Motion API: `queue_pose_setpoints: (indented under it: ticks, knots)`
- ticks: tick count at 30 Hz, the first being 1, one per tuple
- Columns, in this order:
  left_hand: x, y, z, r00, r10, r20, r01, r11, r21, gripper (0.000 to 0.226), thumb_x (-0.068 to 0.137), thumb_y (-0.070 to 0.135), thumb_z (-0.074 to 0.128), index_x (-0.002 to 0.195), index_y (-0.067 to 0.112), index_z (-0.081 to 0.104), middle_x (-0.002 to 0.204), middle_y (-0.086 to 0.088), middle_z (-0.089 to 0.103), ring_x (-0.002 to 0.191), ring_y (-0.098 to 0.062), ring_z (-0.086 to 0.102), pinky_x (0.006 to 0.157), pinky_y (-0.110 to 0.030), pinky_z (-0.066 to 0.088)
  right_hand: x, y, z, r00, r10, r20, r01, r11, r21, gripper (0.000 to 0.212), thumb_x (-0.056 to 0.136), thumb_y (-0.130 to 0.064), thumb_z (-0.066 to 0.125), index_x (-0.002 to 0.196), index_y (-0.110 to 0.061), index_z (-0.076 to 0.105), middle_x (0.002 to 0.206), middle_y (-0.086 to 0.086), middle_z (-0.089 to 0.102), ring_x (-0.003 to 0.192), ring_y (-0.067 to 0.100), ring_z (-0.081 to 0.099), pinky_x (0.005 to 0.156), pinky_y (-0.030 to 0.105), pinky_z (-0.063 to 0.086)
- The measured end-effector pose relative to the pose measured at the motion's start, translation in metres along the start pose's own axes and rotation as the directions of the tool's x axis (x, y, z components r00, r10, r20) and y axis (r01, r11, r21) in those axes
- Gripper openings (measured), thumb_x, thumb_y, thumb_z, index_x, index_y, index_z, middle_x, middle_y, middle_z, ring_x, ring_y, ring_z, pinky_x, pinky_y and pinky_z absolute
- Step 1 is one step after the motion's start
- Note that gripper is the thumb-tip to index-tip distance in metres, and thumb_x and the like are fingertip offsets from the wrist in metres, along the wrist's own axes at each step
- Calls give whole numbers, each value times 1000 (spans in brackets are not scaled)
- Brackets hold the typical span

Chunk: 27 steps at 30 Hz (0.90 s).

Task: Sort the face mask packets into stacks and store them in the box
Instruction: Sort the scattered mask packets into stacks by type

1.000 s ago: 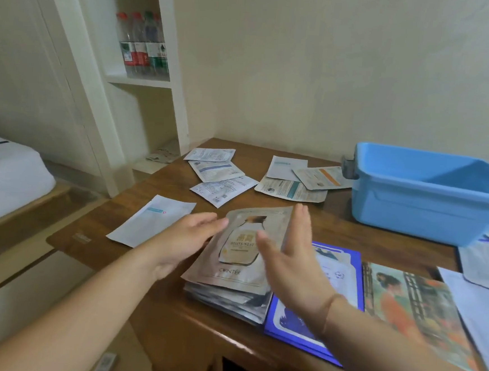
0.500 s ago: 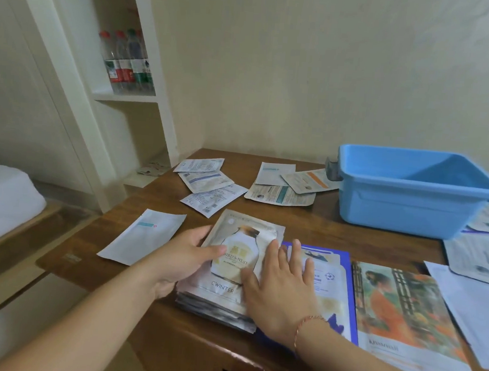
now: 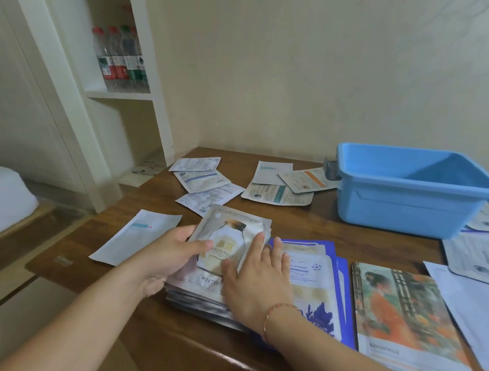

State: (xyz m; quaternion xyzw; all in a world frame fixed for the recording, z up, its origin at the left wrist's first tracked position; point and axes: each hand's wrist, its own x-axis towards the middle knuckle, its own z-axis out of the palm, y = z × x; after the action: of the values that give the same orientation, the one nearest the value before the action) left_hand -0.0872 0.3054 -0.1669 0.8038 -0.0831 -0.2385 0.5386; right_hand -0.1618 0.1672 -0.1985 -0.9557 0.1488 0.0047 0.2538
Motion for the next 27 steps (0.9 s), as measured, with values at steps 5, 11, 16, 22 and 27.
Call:
queue_pose_setpoints:
  ticks: [5,11,16,22,27]
  knots:
    - [-2,2,2,999,37,40,-39,998,48,18,99,24,55,113,34,61,106,4,75,101,-18,71,83,-35,58,1,6,-5,999,-10,34,11,1000,-21,83,95,-60,19,151,-10,-16,162,11,-3,146,25,-23,119,46,-11]
    - [1,6,2,988,153,6,-153,984,87,30,95,22,62,113,42,49,107,38,51,98,17,51,81,-7,42,-24,53,-34,986,-168,2,164,961,-223,85,80,-72,-7,151,-27,-17,162,-3,-15,145,20,-26,119,46,-10]
    - [6,10,7,989,142,28,-144,984,107,25,95,16,60,90,40,53,65,44,59,69,26,57,56,-1,44,-42,85,-45,976,-160,145,204,904,-375,106,59,-82,-9,152,-33,-8,161,-3,-18,145,25,-25,118,50,-11]
    - [6,9,10,987,162,13,-161,967,196,28,92,14,64,90,40,52,65,45,59,70,24,59,61,-7,48,-50,92,-46,977,-147,157,197,900,-387,109,56,-82,-7,152,-32,-8,161,-1,-16,146,28,-23,116,53,-13]
    - [4,11,8,994,100,-39,-87,963,256,26,89,25,67,111,37,58,103,36,62,101,10,58,82,-12,45,-50,97,-47,975,-164,150,209,910,-358,109,55,-84,-6,152,-33,-8,161,-2,-16,146,26,-24,115,56,-15]
